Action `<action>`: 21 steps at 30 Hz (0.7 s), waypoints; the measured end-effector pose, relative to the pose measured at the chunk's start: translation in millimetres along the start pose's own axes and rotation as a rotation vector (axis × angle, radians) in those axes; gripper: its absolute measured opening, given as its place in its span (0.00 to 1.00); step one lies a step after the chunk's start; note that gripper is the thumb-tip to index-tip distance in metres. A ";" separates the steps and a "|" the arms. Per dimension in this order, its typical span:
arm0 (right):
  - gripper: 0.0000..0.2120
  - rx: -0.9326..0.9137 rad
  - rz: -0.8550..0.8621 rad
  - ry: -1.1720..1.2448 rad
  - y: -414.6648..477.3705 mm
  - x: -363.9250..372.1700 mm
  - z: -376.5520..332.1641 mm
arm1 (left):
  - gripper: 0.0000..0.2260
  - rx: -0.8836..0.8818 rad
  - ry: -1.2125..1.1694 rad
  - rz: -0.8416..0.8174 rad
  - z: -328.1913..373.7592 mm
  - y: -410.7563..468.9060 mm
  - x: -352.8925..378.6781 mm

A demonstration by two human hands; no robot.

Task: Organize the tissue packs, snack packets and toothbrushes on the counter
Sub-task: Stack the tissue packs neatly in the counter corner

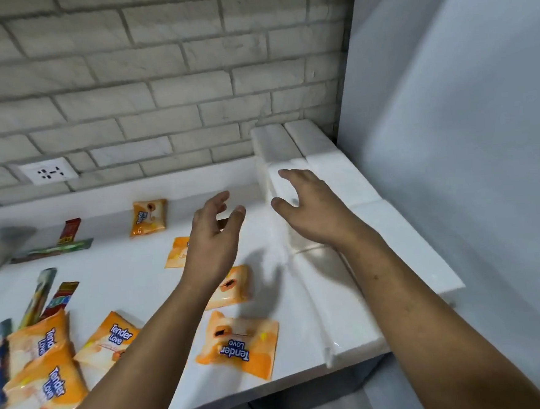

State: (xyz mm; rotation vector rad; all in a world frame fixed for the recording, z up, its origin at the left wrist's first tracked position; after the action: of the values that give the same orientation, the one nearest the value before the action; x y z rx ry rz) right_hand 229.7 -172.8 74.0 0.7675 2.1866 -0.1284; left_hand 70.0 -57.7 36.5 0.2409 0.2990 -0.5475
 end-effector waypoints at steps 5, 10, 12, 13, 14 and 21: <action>0.30 -0.062 -0.091 -0.008 17.8 63.5 -51.0 | 0.18 -0.065 -0.008 0.115 -36.7 14.4 -76.8; 0.31 -0.109 -0.177 -0.003 38.4 133.4 -106.6 | 0.15 -0.117 -0.007 0.211 -78.1 23.5 -161.7; 0.30 -0.129 -0.191 0.003 46.7 159.6 -130.2 | 0.13 -0.131 -0.003 0.229 -94.5 26.3 -195.1; 0.30 -0.142 -0.201 0.006 51.6 175.7 -145.2 | 0.14 -0.138 0.008 0.232 -103.5 27.7 -215.1; 0.29 -0.147 -0.212 0.013 56.3 190.2 -157.8 | 0.15 -0.144 0.026 0.235 -111.0 28.8 -232.9; 0.30 -0.223 -0.280 0.032 92.8 303.4 -252.6 | 0.12 -0.175 0.118 0.358 -169.5 42.8 -371.5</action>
State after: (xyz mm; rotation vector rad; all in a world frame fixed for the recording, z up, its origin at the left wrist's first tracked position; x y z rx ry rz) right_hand -35.3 132.3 40.8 0.3395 2.2821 -0.0114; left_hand -244.9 204.7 11.8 0.1522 0.4060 -0.1525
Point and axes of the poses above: each hand's wrist, its own y-axis towards the middle knuckle, its own x-axis out of the palm, z = x × y, the point moved 8 cm from there along y, towards the middle knuckle, and after that the axes turned 3 degrees about y, right-handed, at the moved point
